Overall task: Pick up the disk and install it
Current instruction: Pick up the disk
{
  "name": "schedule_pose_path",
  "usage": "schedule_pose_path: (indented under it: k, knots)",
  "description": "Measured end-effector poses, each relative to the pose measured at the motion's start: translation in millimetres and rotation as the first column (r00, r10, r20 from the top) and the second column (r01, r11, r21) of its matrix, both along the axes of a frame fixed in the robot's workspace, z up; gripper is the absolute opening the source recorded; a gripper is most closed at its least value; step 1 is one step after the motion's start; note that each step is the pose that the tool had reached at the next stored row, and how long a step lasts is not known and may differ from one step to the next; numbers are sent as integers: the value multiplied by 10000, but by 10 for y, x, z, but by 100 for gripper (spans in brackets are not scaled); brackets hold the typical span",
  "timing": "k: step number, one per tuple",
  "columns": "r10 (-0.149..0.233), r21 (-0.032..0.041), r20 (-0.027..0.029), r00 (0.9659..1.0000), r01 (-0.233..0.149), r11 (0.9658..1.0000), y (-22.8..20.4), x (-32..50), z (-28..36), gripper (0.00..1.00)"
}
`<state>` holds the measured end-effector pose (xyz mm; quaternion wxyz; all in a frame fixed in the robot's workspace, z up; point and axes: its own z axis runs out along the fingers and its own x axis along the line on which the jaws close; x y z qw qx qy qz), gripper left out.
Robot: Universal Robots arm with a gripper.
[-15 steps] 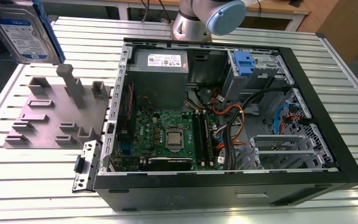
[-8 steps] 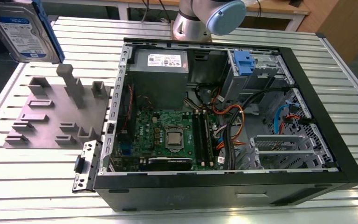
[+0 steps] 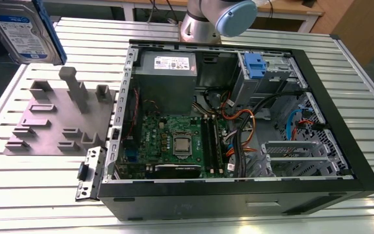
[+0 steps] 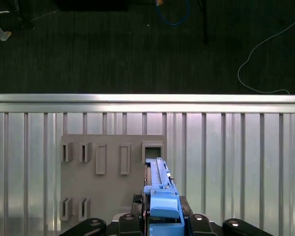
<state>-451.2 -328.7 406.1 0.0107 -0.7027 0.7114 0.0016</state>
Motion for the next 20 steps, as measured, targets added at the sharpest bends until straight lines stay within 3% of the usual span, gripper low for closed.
schedule_pose_path:
  k: [20]
  knots:
    - [0, -20, 0, 10000, 0, 10000, 0, 0, 130, 36]
